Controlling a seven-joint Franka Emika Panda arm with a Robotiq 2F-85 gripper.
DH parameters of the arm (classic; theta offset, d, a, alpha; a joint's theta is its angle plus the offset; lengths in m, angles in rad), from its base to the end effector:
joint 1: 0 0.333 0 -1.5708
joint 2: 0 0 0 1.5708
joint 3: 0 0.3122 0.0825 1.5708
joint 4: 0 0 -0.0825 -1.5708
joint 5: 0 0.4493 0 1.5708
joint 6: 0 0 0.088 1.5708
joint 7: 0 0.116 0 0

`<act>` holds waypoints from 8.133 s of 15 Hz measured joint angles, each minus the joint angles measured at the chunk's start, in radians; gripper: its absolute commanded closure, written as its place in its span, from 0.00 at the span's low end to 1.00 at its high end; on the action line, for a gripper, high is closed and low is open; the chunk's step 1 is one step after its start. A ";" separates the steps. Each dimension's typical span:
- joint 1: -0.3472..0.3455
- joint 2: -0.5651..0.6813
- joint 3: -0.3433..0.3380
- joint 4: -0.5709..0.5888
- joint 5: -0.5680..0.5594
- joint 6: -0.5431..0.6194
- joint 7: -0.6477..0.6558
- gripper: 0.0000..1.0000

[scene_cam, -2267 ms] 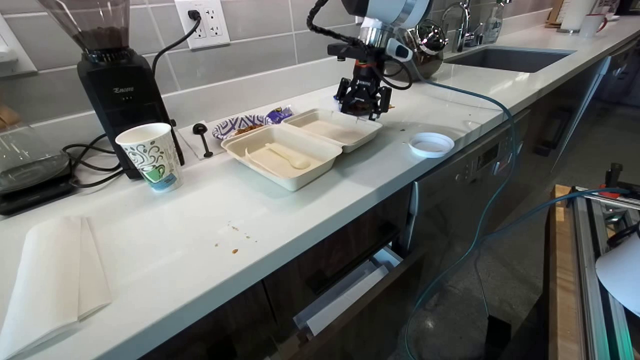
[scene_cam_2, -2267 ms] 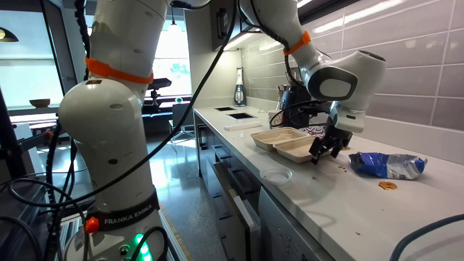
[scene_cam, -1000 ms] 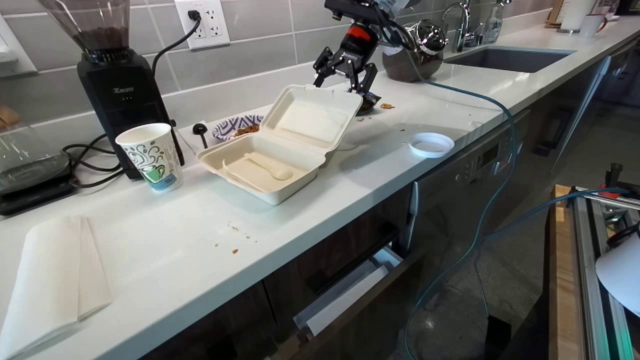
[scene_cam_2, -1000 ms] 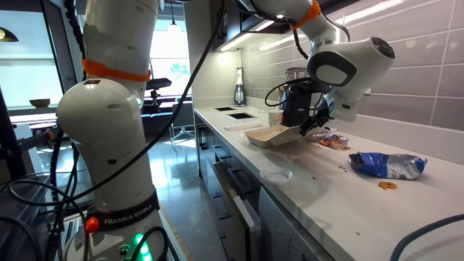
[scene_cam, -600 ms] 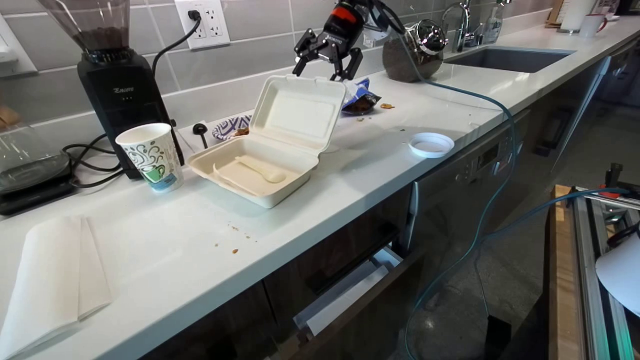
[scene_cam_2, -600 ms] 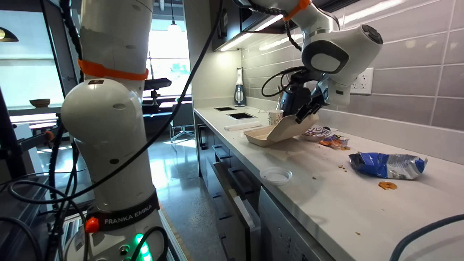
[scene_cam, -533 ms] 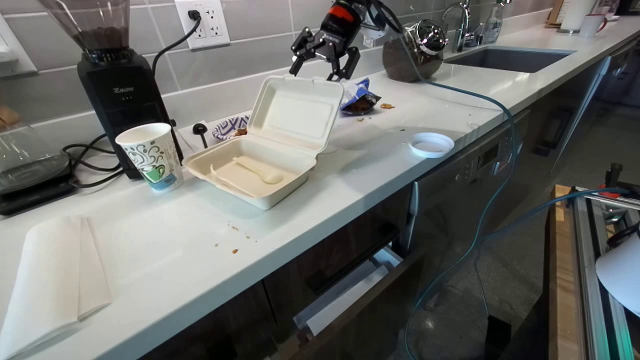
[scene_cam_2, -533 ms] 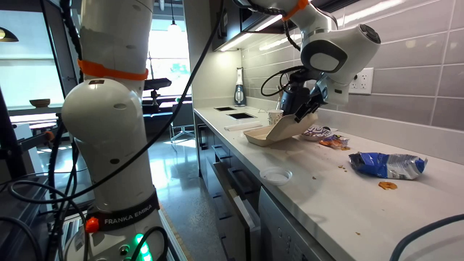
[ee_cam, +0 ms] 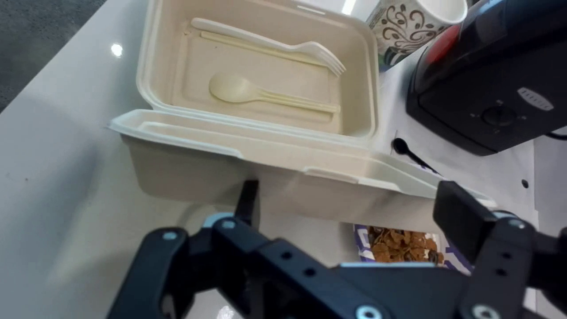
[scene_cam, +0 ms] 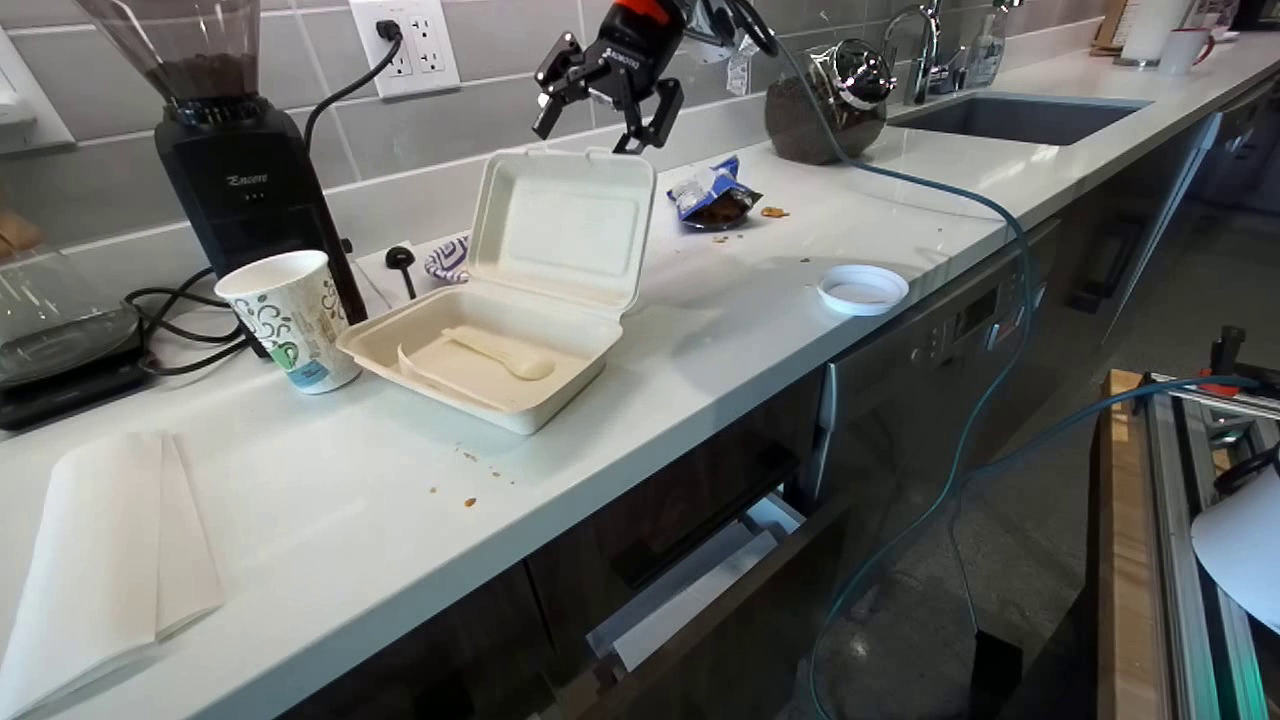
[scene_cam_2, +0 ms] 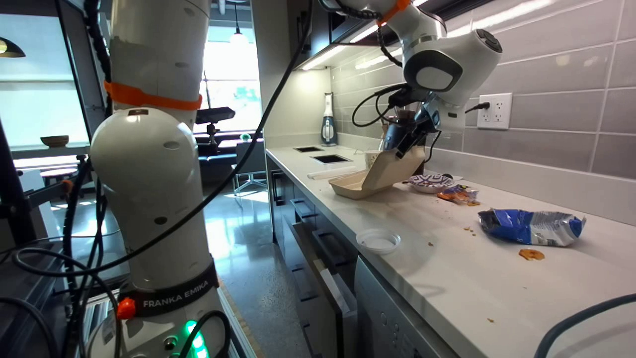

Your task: Close the takeaway pack

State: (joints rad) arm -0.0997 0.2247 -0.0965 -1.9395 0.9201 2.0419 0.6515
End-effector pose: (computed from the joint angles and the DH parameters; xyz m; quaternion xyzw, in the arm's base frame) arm 0.6532 -0.0768 0.3306 -0.7268 0.5743 0.1352 0.3516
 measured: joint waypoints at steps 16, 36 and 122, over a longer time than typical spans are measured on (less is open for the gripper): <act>0.038 -0.018 0.028 0.024 -0.029 -0.051 -0.056 0.00; 0.080 -0.026 0.067 0.052 -0.126 -0.086 -0.112 0.00; 0.342 0.257 0.202 0.417 -0.771 -0.164 0.072 0.00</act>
State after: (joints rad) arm 0.2426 0.4816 0.1051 -1.5224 0.1490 1.8778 0.7233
